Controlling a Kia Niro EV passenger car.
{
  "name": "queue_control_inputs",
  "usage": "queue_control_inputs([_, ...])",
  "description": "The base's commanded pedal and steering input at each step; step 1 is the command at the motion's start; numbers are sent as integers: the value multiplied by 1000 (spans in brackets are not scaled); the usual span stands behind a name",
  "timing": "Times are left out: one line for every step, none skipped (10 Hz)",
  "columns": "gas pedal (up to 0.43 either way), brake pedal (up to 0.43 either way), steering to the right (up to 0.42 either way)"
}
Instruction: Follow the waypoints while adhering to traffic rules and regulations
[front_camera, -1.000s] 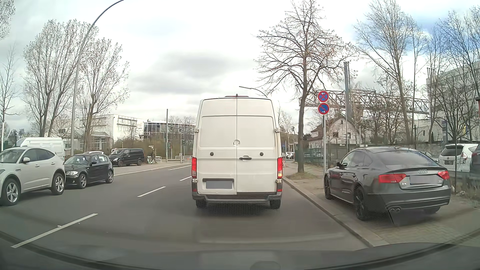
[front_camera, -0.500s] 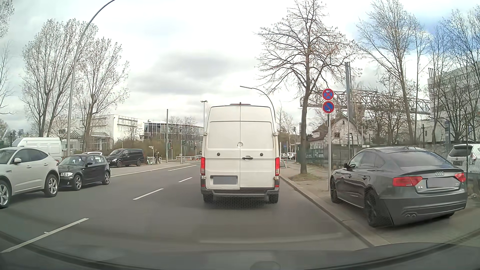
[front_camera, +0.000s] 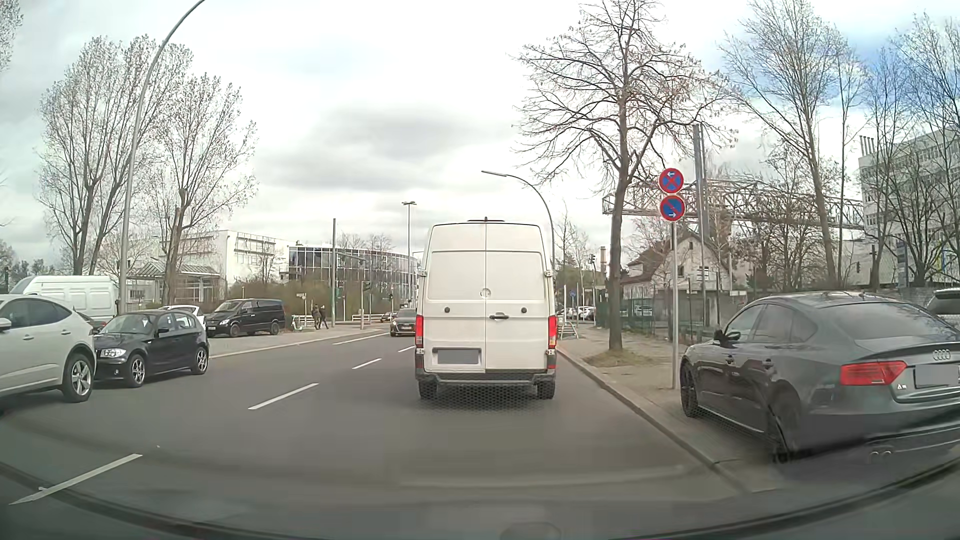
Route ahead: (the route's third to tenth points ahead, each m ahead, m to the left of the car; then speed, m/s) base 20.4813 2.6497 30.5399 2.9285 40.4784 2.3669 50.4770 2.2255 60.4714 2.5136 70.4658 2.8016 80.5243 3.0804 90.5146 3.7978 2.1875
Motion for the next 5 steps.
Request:
queue_control_inputs([240,0,-9])
queue_control_inputs([248,0,-5])
queue_control_inputs([248,0,-5])
queue_control_inputs([248,0,-5])
queue_control_inputs([248,0,-4])
